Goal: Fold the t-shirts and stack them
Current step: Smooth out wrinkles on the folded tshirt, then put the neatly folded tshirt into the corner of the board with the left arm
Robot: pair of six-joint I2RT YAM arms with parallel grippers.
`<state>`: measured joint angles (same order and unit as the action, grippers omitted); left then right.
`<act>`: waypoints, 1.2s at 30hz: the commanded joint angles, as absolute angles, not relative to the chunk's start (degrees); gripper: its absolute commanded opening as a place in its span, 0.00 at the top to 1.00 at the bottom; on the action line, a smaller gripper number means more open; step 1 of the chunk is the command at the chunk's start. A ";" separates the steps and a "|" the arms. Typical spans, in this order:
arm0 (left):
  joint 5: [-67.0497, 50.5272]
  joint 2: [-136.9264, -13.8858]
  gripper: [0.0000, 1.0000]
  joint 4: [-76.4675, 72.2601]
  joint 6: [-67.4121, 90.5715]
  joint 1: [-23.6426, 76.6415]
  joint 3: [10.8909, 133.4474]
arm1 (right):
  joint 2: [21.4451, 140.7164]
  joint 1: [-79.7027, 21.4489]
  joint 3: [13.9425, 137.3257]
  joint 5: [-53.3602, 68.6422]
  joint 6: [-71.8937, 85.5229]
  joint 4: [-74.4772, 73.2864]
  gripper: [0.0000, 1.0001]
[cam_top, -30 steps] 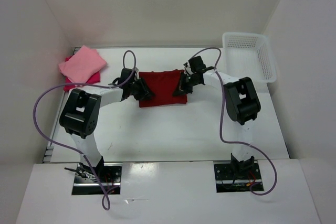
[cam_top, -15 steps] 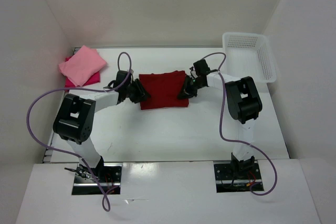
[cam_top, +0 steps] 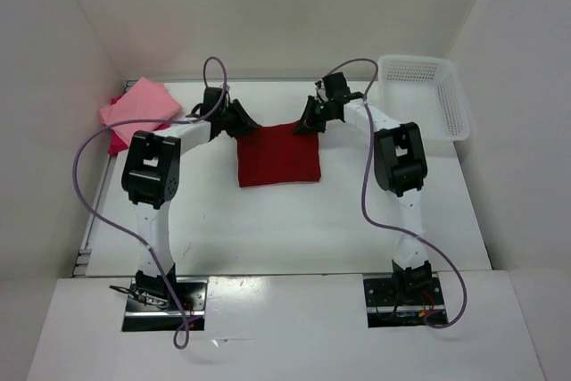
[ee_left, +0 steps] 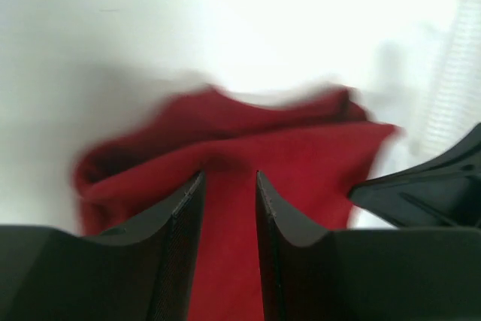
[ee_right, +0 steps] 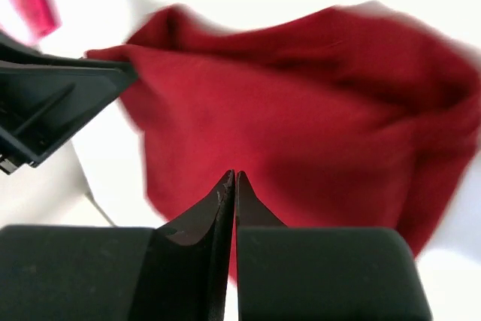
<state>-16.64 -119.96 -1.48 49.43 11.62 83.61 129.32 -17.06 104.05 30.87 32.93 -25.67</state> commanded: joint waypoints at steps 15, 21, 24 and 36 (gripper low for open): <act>-15.11 -107.67 0.22 -3.52 44.92 3.43 70.61 | 128.26 -14.85 110.92 31.64 32.70 -28.48 0.57; -20.57 -106.44 0.22 -2.73 42.46 5.26 61.00 | 116.49 -14.33 104.69 31.64 32.17 -27.69 0.45; -21.18 -108.27 0.22 -1.51 40.69 7.29 61.00 | 112.25 -14.33 101.26 31.11 31.64 -27.69 0.44; -33.13 -124.37 0.69 -8.96 45.78 12.39 73.29 | 90.36 -10.20 79.73 32.26 33.66 -24.61 0.43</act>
